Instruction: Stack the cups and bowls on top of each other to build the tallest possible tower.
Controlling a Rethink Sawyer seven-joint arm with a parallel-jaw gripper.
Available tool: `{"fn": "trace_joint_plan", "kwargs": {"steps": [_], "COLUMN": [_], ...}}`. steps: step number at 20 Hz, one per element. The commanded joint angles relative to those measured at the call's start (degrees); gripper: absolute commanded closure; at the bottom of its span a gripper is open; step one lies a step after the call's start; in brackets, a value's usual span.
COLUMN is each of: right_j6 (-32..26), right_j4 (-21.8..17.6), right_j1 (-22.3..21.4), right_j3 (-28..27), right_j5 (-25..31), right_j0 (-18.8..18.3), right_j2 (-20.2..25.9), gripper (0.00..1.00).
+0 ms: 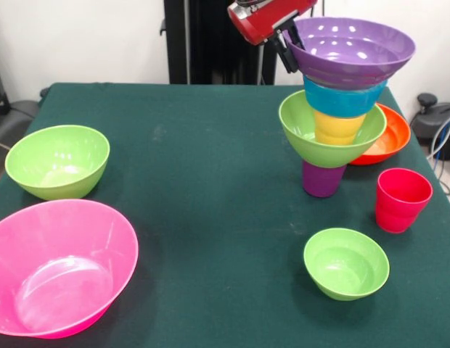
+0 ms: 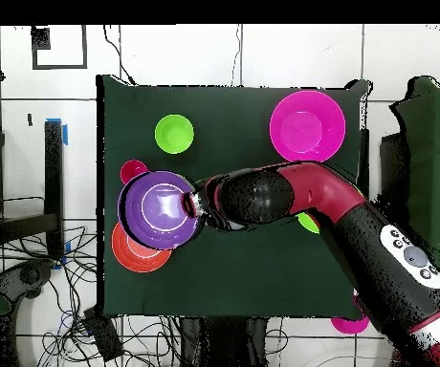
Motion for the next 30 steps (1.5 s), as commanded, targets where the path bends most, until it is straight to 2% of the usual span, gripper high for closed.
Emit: {"fn": "trace_joint_plan", "kwargs": {"steps": [1, 6, 7, 30], "right_j6": [-1.8, -2.0, -2.1, -1.7], "right_j4": [-1.8, -1.8, -1.8, -1.4], "right_j1": [3.5, 3.5, 3.5, 3.6], "right_j3": [1.5, 1.5, 1.5, 1.6], "right_j5": [-2.0, -2.2, -2.3, -2.9], "right_j0": [2.7, 2.6, 2.6, 2.4], "right_j2": [-3.0, -3.0, -3.0, -2.9], "gripper": [1.00, 1.00, 0.00, 0.00]}}
